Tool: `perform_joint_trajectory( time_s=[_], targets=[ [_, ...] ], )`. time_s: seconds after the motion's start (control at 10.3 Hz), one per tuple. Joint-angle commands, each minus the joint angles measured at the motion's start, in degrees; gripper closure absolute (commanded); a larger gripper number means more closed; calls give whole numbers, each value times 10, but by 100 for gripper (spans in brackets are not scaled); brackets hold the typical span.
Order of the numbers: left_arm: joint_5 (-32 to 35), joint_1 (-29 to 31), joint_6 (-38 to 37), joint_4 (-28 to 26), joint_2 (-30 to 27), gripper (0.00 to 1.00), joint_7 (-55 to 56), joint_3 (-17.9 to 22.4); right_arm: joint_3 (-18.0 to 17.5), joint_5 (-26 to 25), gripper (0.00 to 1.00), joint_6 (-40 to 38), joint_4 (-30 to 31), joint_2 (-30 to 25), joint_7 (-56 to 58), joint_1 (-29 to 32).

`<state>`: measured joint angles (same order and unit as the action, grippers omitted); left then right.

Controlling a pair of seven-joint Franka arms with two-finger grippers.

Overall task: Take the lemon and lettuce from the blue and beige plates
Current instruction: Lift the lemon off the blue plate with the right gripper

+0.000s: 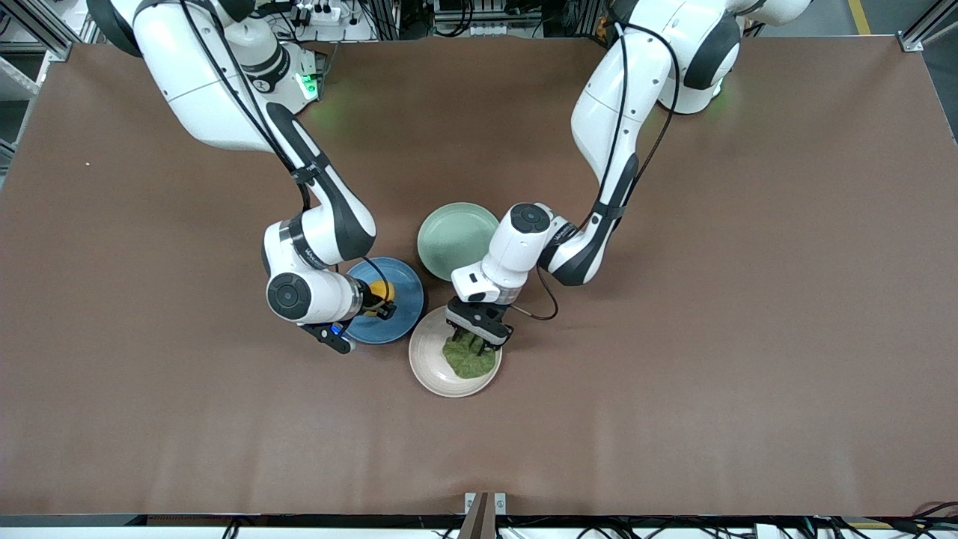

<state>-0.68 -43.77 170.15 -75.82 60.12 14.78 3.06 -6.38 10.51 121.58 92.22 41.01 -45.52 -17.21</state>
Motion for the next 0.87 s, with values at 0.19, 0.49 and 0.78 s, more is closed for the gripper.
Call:
perform_joint_trajectory(
  time_s=[0.19,0.49,0.78],
  targets=[
    [15,-5,4,4,6,72,-4,6,3,5,100,-126,-47,-29,82,30],
    [15,-6,4,-4,2,97,-4,7,11,-1,100,-219,-38,-86,239,105],
    [16,5,-9,-17,-27,100,-9,7,56,-69,100,-232,2,-108,329,131]
  ],
)
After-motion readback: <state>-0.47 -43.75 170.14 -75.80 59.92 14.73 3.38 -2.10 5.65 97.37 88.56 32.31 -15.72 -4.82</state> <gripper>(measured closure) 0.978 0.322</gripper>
